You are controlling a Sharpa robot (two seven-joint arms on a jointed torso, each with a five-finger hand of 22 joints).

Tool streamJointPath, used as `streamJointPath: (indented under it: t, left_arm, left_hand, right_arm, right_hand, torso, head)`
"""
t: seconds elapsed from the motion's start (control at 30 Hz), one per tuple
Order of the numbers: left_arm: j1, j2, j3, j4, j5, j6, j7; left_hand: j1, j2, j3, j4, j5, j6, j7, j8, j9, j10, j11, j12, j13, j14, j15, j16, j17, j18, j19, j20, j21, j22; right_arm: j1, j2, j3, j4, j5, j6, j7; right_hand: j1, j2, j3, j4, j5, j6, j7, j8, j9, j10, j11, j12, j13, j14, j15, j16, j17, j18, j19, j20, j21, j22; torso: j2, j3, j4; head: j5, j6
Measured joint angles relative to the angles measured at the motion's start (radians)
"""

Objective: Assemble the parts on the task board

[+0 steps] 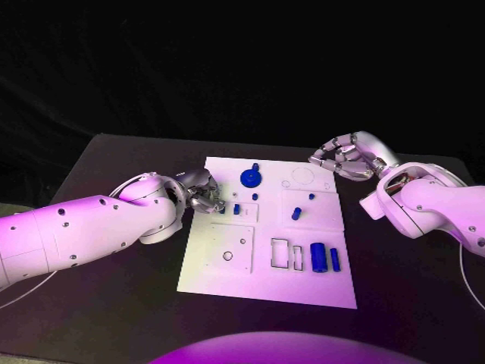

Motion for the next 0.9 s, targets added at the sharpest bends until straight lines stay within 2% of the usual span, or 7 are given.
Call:
streamJointPath:
  t: [0.17, 0.63, 0.9]
  left_arm:
    - [0.0, 0.001, 0.0, -0.001, 0.004, 0.002, -0.003]
    - [0.0, 0.004, 0.0, -0.001, 0.009, 0.017, -0.009]
    - [0.0, 0.005, 0.0, -0.003, 0.011, 0.018, -0.012]
  left_hand:
    - [-0.006, -0.002, -0.032, 0.028, 0.0, 0.01, -0.01, 0.0, 0.002, -0.002, -0.003, 0.0, 0.003, 0.0, 0.0, 0.0, 0.0, 0.0, -0.004, -0.004, 0.0, 0.0]
    - [-0.007, -0.003, -0.05, 0.041, -0.003, 0.013, -0.012, 0.0, 0.0, -0.002, -0.002, 0.005, 0.007, 0.003, -0.004, 0.0, 0.0, 0.0, -0.004, -0.004, 0.0, 0.001]
    - [-0.007, -0.003, -0.063, 0.051, -0.003, 0.013, -0.012, 0.0, 0.0, -0.003, -0.002, 0.005, 0.007, 0.003, -0.004, 0.0, 0.0, 0.0, 0.0, -0.007, 0.0, 0.001]
  right_arm:
    - [0.0, 0.0, 0.0, 0.0, 0.0, 0.0, 0.0]
    - [0.0, -0.002, 0.0, 0.0, 0.0, 0.0, 0.001]
    - [0.0, -0.003, 0.0, 0.0, 0.0, -0.001, 0.001]
  right_hand:
    - [0.0, 0.0, 0.0, 0.0, 0.0, 0.0, 0.0, 0.0, 0.0, 0.0, 0.0, 0.0, 0.0, 0.0, 0.0, 0.0, 0.0, 0.0, 0.0, 0.0, 0.0, 0.0]
    - [0.0, 0.0, 0.0, 0.0, 0.0, 0.0, 0.0, 0.0, 0.0, 0.0, 0.0, 0.0, -0.002, 0.0, 0.0, 0.0, 0.0, 0.0, 0.0, 0.0, -0.006, 0.0]
    - [0.0, 0.0, 0.0, 0.0, 0.0, 0.0, 0.0, 0.0, -0.001, 0.0, 0.0, 0.0, -0.002, 0.0, 0.0, 0.0, 0.0, 0.0, 0.0, 0.0, -0.006, 0.0]
  torso:
    - [0.0, -0.0002, 0.0004]
    - [-0.001, -0.0006, 0.0006]
    - [-0.001, -0.0009, 0.0007]
  head:
    - [-0.002, -0.001]
    - [-0.003, -0.004]
    - [-0.004, -0.002]
